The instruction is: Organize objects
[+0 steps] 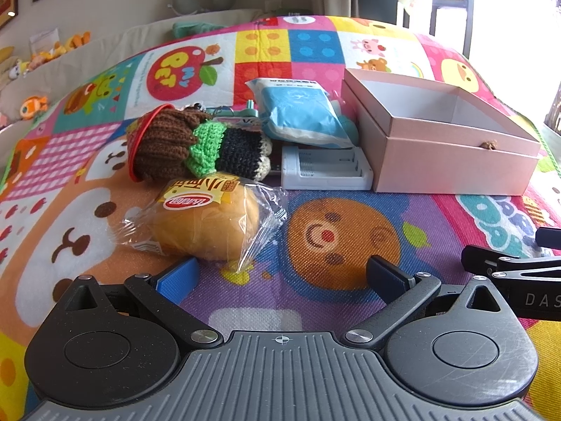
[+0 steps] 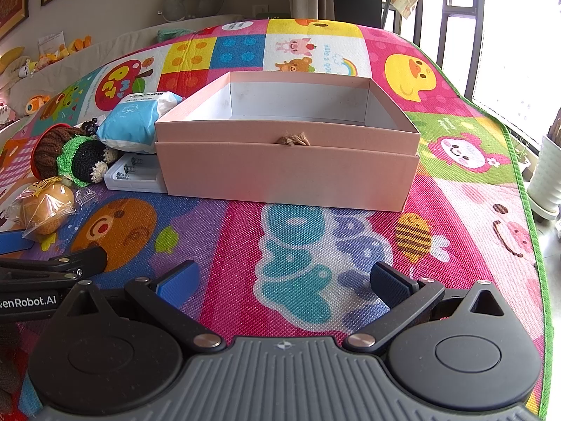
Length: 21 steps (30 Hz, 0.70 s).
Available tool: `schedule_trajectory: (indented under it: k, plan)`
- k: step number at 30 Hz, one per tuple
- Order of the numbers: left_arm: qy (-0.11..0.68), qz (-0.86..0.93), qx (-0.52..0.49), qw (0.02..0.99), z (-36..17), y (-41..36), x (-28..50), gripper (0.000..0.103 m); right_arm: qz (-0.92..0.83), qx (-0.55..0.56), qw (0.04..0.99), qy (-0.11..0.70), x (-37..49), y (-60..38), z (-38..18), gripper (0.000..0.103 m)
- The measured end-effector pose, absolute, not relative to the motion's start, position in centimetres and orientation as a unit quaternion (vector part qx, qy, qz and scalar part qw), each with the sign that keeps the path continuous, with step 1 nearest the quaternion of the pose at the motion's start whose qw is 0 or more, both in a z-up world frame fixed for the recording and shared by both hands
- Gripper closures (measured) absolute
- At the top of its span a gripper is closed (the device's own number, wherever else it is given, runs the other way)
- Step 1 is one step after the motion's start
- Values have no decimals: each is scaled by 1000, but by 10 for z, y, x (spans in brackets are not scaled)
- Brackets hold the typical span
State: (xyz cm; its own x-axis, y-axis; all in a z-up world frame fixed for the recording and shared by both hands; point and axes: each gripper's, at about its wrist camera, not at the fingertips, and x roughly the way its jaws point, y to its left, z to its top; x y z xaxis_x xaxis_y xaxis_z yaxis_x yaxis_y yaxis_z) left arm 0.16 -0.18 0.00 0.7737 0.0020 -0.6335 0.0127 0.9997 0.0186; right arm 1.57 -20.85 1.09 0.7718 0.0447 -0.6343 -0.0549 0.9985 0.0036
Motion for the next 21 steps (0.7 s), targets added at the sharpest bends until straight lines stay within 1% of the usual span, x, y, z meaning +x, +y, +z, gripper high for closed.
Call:
schedule_trajectory:
  k: [6,9,13,18,21]
  plan:
    - [334,-7,-3,943,1,2,0,0,26,-7,941,337,16,-208,11,0]
    - [330,-6,-31,943,5,10,-9,0,26,-7,941,337,16,-209,11,0]
    - [336,-2,-105,936,21,31,-22,0,34,-4,941,337,15,-209,10,0]
    - [303,36,-183,935,50,58,8,0,63,-16,934,351,15,-214,13,0]
    - [335,44,-171,925,48,58,41,0,74,-23,930,360,16,-214,14,0]
